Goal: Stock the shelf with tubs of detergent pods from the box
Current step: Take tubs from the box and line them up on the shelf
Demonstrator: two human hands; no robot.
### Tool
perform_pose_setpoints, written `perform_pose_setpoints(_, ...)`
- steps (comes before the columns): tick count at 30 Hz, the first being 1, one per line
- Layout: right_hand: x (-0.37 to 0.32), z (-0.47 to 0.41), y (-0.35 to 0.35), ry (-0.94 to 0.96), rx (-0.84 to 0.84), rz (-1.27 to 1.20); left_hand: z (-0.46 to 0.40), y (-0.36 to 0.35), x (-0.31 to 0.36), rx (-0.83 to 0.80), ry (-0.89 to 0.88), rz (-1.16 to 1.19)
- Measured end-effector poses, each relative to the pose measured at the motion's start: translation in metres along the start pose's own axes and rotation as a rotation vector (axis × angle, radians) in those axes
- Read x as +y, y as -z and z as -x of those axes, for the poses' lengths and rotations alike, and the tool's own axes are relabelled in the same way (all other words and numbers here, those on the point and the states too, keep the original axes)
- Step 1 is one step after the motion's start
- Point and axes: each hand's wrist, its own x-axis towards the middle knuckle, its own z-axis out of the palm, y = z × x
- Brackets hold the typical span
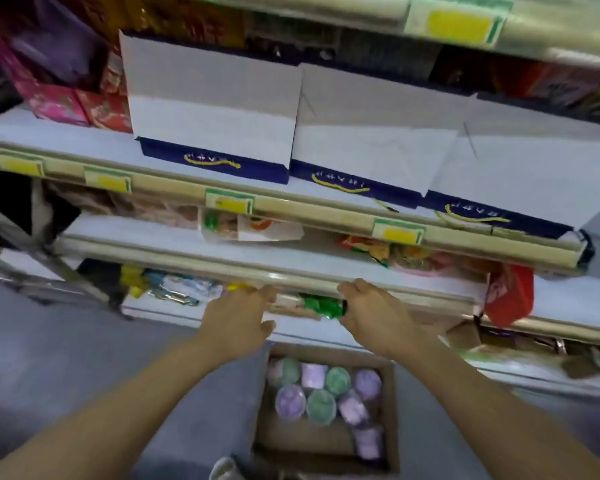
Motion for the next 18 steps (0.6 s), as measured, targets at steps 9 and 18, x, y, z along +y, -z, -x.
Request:
perform_pose_setpoints(9,0.037,0.042,-0.104,-0.195,-0.208,-0.107,0.012,-0.099,-0.004,-0.233,0.025,0.036)
perform_pose_setpoints(18,0.058,0.068,-0.222,-0.366,-0.306,-0.263,0.014,-0.214,-0.006,-0.413,0.057,0.103)
